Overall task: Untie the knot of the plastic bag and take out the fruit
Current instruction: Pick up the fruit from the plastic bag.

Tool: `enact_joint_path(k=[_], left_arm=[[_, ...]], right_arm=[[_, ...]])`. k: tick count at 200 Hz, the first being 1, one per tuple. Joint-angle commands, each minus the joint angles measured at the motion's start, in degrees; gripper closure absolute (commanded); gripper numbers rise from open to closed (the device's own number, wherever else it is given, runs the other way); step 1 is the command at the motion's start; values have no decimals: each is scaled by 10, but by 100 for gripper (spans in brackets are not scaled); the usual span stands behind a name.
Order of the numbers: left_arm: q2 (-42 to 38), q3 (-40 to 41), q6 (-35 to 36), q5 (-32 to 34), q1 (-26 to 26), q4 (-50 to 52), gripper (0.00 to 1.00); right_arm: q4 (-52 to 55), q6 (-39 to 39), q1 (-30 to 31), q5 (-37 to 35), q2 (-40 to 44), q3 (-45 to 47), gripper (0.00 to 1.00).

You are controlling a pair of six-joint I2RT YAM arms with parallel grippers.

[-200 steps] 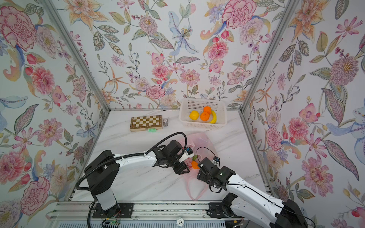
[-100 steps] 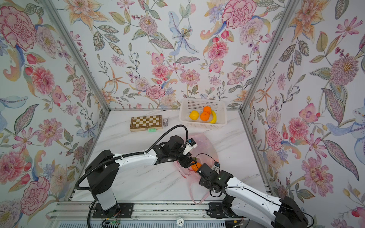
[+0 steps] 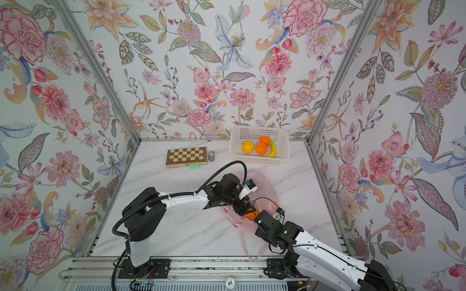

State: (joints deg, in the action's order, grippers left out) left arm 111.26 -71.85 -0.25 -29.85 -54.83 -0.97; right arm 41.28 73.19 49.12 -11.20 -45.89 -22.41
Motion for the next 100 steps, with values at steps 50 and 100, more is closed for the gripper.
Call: enact_joint_path(k=[50, 100], left_arm=[[61, -29, 55, -13, -13, 57, 22], [72, -36, 36, -14, -14, 56, 41]], right_arm=[[11, 9, 3, -11, -1, 4, 34], [12, 6, 3, -11, 2, -1, 32]])
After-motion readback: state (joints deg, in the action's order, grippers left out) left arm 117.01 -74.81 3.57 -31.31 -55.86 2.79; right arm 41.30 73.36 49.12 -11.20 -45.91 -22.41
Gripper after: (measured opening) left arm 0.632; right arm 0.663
